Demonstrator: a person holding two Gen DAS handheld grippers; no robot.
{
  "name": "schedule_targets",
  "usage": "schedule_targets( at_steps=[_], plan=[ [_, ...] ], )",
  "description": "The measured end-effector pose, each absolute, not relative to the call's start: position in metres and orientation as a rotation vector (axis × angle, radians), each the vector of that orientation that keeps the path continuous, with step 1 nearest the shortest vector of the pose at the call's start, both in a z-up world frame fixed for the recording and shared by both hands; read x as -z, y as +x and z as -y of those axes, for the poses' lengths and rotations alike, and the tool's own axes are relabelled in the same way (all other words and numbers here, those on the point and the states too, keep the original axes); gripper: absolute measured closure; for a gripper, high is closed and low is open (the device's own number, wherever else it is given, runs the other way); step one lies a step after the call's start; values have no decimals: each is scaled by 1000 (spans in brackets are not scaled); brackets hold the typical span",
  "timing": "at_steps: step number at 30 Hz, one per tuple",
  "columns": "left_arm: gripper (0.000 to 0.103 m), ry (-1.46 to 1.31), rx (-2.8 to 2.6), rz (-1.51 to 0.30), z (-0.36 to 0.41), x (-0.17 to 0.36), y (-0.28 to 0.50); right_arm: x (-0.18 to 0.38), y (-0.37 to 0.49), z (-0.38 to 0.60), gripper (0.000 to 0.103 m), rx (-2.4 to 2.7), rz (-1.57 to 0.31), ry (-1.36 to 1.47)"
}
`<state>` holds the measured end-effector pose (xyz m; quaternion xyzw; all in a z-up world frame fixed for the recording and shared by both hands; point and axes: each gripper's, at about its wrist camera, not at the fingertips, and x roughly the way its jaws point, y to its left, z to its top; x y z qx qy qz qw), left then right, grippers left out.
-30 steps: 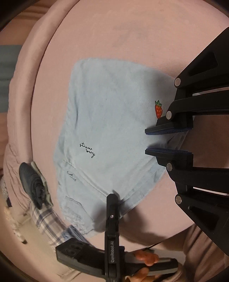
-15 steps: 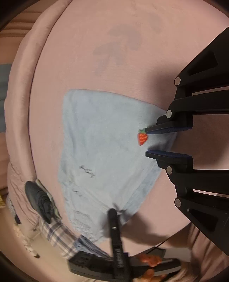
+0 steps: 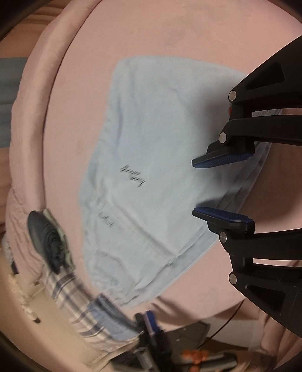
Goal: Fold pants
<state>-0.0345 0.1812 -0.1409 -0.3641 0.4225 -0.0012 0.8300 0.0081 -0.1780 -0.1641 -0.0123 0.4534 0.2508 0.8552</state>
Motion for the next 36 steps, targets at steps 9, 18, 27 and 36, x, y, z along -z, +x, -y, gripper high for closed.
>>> schedule_targets(
  at_steps=[9,18,27,36],
  plan=[
    [39,-1081,1,-817,-213,172,-12,156,11,141,67,-599,-934,-30],
    [26,-1084,-65,-739,-225,167,35,153,30,114,67,-629,-936,-10],
    [75,-1070,-46,-760,-236,170,43,151,86,74,67,-639,-951,17],
    [80,-883,42,-702,-219,130,37,182,145,35,82,-551,-1089,16]
  ],
)
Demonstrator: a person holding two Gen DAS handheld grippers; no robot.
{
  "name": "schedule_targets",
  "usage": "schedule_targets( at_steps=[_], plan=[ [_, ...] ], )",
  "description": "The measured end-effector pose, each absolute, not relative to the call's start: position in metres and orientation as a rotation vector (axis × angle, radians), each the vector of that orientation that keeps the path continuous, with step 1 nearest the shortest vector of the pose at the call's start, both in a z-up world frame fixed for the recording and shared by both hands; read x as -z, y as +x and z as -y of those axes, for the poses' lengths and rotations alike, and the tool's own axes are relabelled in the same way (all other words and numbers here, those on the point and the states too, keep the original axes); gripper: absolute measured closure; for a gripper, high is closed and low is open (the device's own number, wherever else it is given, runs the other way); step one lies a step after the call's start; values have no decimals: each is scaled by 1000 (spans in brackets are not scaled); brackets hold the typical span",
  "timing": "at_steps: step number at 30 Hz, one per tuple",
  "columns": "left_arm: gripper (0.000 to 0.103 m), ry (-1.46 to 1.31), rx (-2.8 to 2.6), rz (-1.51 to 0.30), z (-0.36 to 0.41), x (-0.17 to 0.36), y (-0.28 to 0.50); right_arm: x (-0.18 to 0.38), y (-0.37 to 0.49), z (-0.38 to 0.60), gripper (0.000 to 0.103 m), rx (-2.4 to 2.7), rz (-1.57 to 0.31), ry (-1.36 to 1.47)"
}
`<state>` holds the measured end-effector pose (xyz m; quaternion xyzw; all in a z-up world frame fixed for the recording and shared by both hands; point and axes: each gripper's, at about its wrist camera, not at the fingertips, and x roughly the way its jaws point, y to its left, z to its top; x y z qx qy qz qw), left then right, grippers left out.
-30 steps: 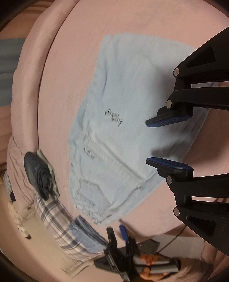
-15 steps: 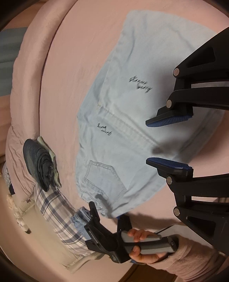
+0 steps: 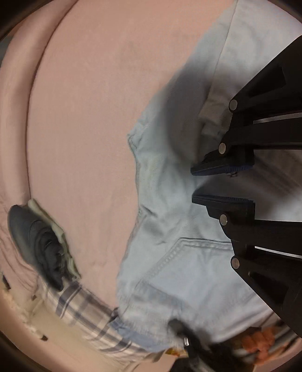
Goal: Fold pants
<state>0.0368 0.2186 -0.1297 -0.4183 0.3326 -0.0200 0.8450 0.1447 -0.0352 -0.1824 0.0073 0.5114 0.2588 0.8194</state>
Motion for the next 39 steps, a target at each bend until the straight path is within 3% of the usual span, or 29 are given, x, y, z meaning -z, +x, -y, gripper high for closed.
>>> schedule_targets(
  at_steps=[6,13,19,23,31,33,39],
  plan=[
    [80,-797,41,-700,-209,117,39,161,99,43,82,-630,-1079,34],
    [80,-700,51,-704,-187,101,40,190,52,25,82,-658,-1120,-90],
    [80,-559,137,-659,-143,65,33,176,42,63,80,-742,-1097,132],
    [80,-465,216,-652,-105,50,32,172,35,118,56,-717,-1048,327],
    [79,-252,360,-716,-15,56,35,217,31,240,38,-806,-955,1034],
    [77,-201,401,-754,8,65,36,231,26,260,28,-821,-913,1188],
    [61,-19,493,-881,71,104,36,252,17,285,23,-832,-867,1433]
  ],
)
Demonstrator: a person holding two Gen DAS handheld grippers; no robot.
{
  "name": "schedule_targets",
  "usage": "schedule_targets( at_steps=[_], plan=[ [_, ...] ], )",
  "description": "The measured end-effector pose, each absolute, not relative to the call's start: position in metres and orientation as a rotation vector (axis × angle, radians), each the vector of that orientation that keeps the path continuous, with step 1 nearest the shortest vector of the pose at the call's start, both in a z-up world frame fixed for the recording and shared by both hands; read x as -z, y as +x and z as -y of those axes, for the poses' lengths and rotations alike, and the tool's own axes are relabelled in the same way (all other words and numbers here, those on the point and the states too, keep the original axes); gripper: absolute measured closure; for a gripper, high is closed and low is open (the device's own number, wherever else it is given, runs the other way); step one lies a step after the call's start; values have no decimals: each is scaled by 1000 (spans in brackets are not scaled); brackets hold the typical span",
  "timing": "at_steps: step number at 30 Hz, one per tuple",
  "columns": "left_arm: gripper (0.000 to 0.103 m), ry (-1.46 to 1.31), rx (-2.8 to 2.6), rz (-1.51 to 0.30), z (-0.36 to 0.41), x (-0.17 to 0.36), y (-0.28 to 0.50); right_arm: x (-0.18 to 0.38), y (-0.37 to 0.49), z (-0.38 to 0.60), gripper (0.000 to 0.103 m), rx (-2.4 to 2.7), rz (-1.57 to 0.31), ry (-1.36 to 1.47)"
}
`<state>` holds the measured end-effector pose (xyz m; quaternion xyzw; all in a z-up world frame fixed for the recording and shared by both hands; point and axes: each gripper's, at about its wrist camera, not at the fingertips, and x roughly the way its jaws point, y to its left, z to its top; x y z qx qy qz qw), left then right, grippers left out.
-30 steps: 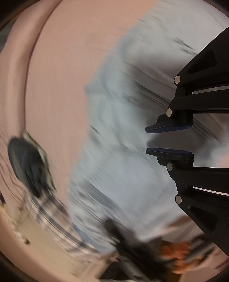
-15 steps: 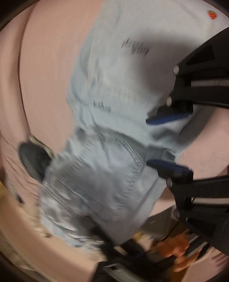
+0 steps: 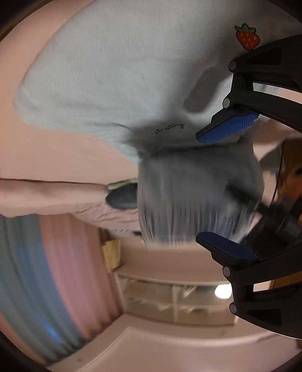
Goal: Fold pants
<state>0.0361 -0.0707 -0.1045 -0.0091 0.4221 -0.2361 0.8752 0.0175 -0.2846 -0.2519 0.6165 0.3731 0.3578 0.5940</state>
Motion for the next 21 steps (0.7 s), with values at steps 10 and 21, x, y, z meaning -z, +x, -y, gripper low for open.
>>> schedule_targets(
  at_steps=[10,21],
  plan=[
    [20,-56,587,-899,43,103,6,230,30,262,21,-694,-1007,1261],
    [20,-275,314,-920,-62,111,-16,198,30,231,70,-550,-1025,720]
  ],
)
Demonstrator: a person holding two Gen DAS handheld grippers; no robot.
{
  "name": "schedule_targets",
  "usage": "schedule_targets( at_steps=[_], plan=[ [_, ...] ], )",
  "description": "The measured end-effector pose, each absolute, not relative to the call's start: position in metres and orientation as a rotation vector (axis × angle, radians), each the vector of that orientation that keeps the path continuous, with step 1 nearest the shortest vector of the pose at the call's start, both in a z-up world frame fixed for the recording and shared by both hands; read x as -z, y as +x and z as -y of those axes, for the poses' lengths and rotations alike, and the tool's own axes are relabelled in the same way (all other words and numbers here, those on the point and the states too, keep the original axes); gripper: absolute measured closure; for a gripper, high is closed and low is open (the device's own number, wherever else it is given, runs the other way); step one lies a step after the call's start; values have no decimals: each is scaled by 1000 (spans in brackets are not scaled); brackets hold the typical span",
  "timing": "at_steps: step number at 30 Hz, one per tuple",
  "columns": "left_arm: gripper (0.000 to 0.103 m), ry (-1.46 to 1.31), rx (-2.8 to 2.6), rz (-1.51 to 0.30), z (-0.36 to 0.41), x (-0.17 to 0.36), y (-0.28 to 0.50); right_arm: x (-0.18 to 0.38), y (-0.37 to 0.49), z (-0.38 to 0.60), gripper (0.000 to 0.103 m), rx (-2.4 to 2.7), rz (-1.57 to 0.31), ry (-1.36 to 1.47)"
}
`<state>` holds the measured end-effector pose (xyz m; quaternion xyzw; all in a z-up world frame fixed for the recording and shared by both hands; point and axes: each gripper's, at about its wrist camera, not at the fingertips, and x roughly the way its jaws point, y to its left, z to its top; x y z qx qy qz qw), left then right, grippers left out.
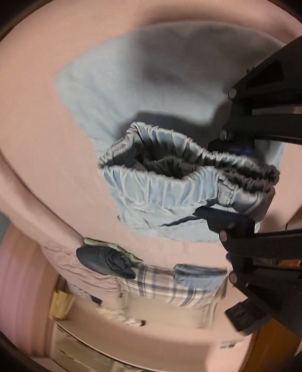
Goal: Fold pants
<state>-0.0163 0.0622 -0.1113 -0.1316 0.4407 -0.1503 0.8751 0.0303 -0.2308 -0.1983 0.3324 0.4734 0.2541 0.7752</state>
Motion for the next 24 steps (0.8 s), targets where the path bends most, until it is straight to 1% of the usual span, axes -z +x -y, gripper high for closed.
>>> schedule_targets(
  at_steps=[5,8,12,16,19,21,22,23,24],
  plan=[
    [20,-272,318,-910,-62,108,-19,175,11,261,71,-550,-919,685],
    [20,-266,333,-914,-54,108,-13,175,10,281,71,-498,-900,692],
    [20,-246,352,-919,-42,111,2,189,15,294,71,-477,-940,713],
    [20,-221,330,-929,-34,111,18,219,29,290,69,-408,-1008,720],
    [20,-230,336,-918,-31,105,26,215,30,296,62,-440,-1003,744],
    [21,-220,342,-902,-31,100,39,203,27,302,50,-409,-998,693],
    [21,-214,346,-894,-28,96,43,195,24,306,47,-383,-980,667],
    [22,-212,357,-888,-25,93,47,185,18,312,39,-332,-953,633],
    [22,-213,367,-881,-21,90,53,179,14,315,35,-299,-930,611]
  ],
)
